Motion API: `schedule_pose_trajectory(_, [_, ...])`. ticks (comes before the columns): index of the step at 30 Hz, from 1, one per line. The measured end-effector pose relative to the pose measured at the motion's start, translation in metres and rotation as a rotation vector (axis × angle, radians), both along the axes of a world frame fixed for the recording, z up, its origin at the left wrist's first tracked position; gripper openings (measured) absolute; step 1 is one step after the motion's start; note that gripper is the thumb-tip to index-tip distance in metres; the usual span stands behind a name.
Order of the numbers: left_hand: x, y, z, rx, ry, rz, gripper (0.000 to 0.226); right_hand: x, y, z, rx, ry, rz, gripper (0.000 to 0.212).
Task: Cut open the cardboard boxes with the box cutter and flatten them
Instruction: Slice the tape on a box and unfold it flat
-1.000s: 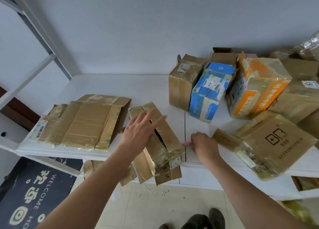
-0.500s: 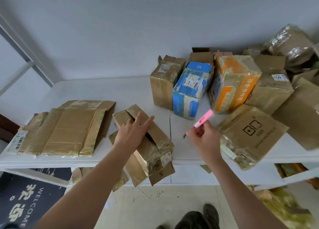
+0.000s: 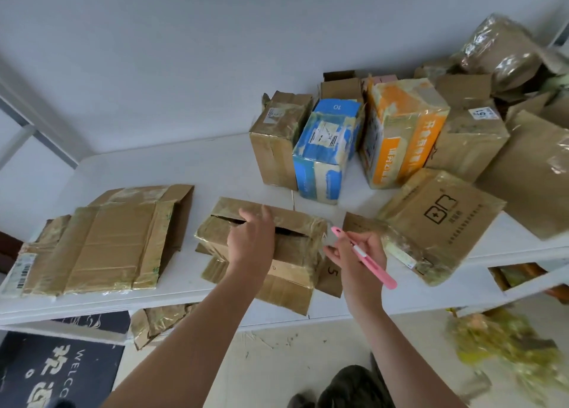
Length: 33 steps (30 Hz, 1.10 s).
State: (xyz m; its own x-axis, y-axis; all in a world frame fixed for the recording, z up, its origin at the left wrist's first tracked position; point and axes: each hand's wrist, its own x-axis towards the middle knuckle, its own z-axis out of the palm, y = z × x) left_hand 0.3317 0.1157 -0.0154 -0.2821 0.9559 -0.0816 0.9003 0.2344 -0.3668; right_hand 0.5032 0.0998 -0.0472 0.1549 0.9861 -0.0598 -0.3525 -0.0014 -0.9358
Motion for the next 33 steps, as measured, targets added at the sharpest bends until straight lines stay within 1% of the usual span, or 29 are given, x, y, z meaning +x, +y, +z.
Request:
schedule_pose_trajectory(2, [0.005, -0.004, -0.007, 0.007, 0.085, -0.059, 0.053, -0.005, -0.002, -0.006, -0.042, 0.024, 0.023, 0.009])
schedule_pose_trajectory(4, [0.006, -0.009, -0.002, 0.133, 0.143, -0.166, 0.033, -0.007, -0.001, -0.009, -0.067, 0.041, 0.03, 0.002])
schedule_pose_trajectory(5, [0.003, -0.01, -0.002, 0.21, 0.151, -0.257, 0.029, -0.008, -0.001, -0.01, -0.079, 0.051, 0.019, 0.003])
schedule_pose_trajectory(6, [-0.002, -0.009, -0.005, 0.319, 0.14, -0.379, 0.026, -0.009, -0.001, -0.011, -0.088, 0.062, 0.006, 0.005])
schedule_pose_trajectory(7, [-0.007, -0.008, -0.01, 0.417, 0.084, -0.467, 0.019, -0.01, -0.001, -0.012, -0.092, 0.065, -0.009, 0.006])
schedule_pose_trajectory(8, [-0.011, -0.007, -0.014, 0.461, -0.029, -0.521, 0.014, -0.011, -0.002, -0.013, -0.09, 0.063, -0.019, 0.007])
schedule_pose_trajectory(9, [-0.014, -0.006, -0.016, 0.455, -0.175, -0.506, 0.018, -0.011, -0.002, -0.014, -0.083, 0.055, -0.024, 0.009])
schedule_pose_trajectory(11, [-0.016, -0.004, -0.016, 0.37, -0.414, -0.37, 0.039, -0.012, -0.003, -0.015, -0.063, 0.024, -0.021, 0.012])
schedule_pose_trajectory(13, [-0.015, -0.004, -0.014, 0.329, -0.548, -0.299, 0.049, -0.013, -0.003, -0.016, -0.054, -0.009, -0.027, 0.015])
schedule_pose_trajectory(15, [-0.015, -0.002, -0.015, 0.325, -0.574, -0.289, 0.05, -0.014, -0.002, -0.017, -0.053, -0.02, -0.044, 0.017])
schedule_pose_trajectory(19, [-0.015, 0.0, -0.015, 0.313, -0.563, -0.282, 0.047, -0.015, 0.002, -0.019, -0.05, -0.091, -0.043, 0.015])
schedule_pose_trajectory(24, [-0.017, 0.001, -0.018, 0.324, -0.551, -0.287, 0.033, -0.016, 0.001, -0.022, -0.028, -0.205, -0.044, 0.021])
schedule_pose_trajectory(27, [-0.014, 0.0, -0.016, 0.31, -0.563, -0.274, 0.041, -0.014, -0.004, -0.021, -0.009, -0.232, -0.02, 0.028])
schedule_pose_trajectory(30, [-0.014, -0.002, -0.014, 0.309, -0.574, -0.27, 0.045, -0.013, -0.005, -0.023, -0.019, -0.248, -0.012, 0.022])
schedule_pose_trajectory(33, [-0.015, -0.002, -0.016, 0.322, -0.581, -0.27, 0.036, -0.013, -0.01, -0.023, -0.016, -0.288, 0.023, 0.017])
